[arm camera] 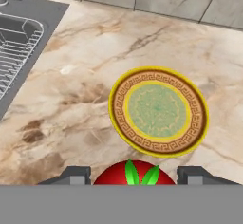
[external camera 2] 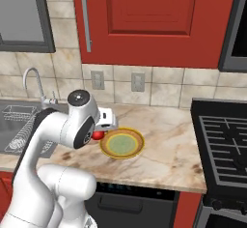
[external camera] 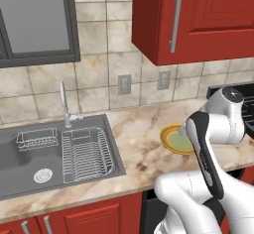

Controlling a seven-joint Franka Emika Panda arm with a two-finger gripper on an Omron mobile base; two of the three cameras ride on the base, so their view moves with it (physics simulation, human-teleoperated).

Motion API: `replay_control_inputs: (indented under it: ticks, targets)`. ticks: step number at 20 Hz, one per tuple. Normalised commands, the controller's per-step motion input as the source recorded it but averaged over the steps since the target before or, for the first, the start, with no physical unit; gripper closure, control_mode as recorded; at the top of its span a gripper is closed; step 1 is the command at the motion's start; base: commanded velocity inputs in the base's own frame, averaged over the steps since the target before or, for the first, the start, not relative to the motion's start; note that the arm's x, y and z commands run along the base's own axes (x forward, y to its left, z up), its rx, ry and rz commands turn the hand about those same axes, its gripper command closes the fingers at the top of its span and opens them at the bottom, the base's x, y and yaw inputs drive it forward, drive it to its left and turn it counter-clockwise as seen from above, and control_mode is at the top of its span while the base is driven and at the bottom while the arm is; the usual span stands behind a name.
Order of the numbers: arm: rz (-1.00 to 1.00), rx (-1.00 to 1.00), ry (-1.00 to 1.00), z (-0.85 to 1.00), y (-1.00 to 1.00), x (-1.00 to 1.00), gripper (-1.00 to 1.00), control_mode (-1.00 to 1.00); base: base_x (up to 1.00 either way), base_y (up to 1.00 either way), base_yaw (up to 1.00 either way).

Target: Pick tomato from the fridge and place it on the plate on the counter.

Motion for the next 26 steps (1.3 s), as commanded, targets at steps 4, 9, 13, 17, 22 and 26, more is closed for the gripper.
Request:
replay_control_inputs:
  ticks: [4,9,13,17,22,26]
  targets:
    - [0.01,0.00,0.04,-0.25,-0.23,0.33,1.00,-1.00,0.00,0.00,0.00]
    - [0.00,-0.01,0.04,-0.31,-0.38,0.27,1.00,-1.00,0.00,0.00,0.00]
    - [0.00,-0.02,0.04,-0.31,-0.21,0.25,1.00,-1.00,0.00,0.00,0.00]
    - [0.01,0.00,0.00,-0.21,-0.03,0.32,1.00,-1.00,0.00,0.00,0.00]
    - [0.00,0.00,0.00,-0.15,0.00,0.39,1.00,-1.00,0.00,0.00,0.00]
    - [0.01,0.00,0.00,-0.21,0.00,0.38,1.00,-1.00,0.00,0.00,0.00]
